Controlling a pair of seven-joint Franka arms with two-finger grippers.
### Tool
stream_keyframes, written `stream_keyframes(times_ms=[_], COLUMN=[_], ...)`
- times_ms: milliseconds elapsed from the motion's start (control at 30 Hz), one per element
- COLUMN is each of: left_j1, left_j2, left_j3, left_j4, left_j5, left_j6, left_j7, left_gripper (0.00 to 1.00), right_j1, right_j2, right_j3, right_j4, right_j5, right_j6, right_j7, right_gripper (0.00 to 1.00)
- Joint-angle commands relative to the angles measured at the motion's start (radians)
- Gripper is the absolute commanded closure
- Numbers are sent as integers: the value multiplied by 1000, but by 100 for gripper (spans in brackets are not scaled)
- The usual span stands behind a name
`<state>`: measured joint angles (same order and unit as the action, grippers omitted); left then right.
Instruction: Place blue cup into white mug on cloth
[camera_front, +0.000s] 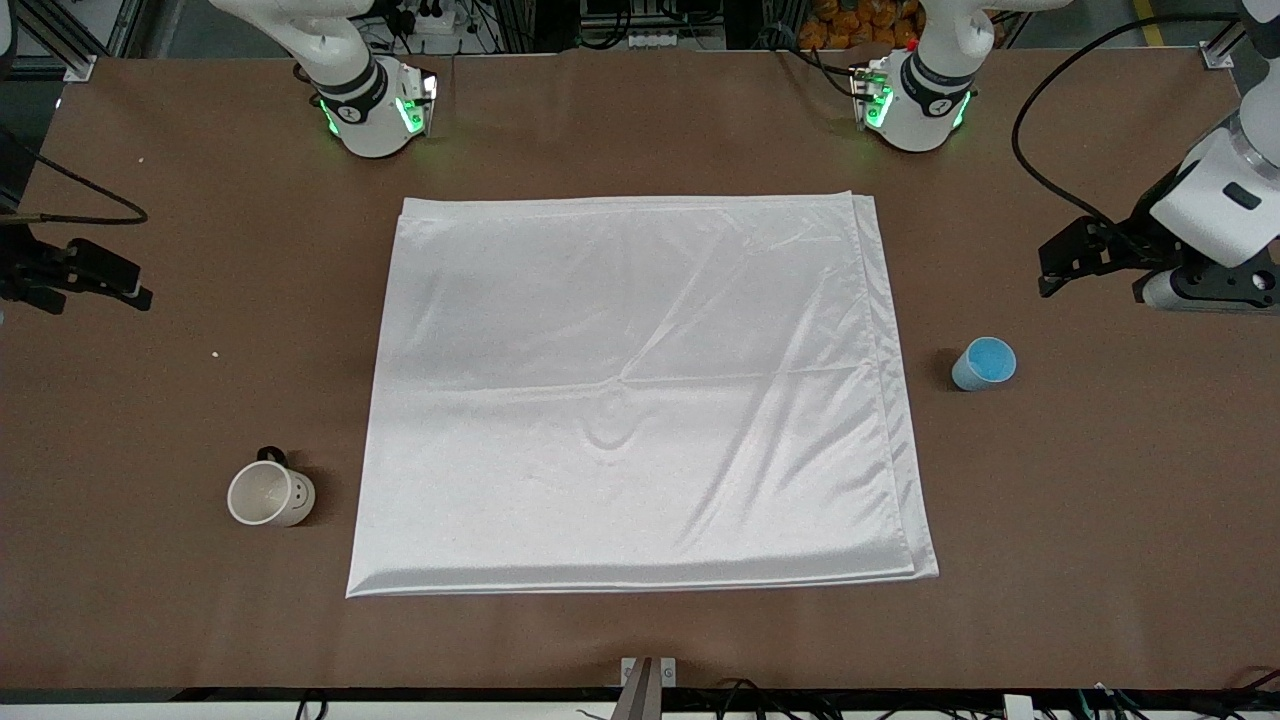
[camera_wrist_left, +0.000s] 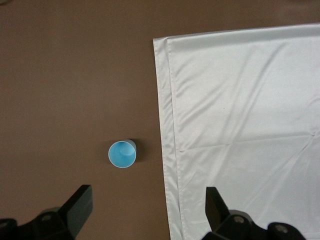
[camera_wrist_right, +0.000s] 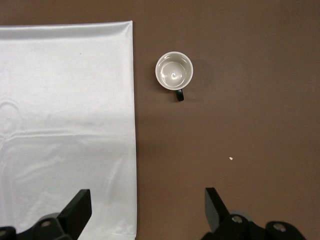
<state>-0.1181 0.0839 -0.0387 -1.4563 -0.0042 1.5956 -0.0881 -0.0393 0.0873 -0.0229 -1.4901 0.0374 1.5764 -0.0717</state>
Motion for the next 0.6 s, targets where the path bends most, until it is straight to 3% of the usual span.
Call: stream_keyframes(times_ms=[0, 567], left_j1=[5, 8], left_j2=[-7, -13], left_j3=[-9, -4], left_j4=[-4, -1], left_j5=[17, 10], left_j6=[9, 9], left_j7=[-18, 5], left_gripper=[0, 0], right_j1=[-4, 5], right_j2=[-73, -96], right_j3=[17, 17], right_j4=[-87, -137], right_j5=[-56, -54], right_j6=[-1, 43], right_j7=[-16, -10], right_gripper=[0, 0])
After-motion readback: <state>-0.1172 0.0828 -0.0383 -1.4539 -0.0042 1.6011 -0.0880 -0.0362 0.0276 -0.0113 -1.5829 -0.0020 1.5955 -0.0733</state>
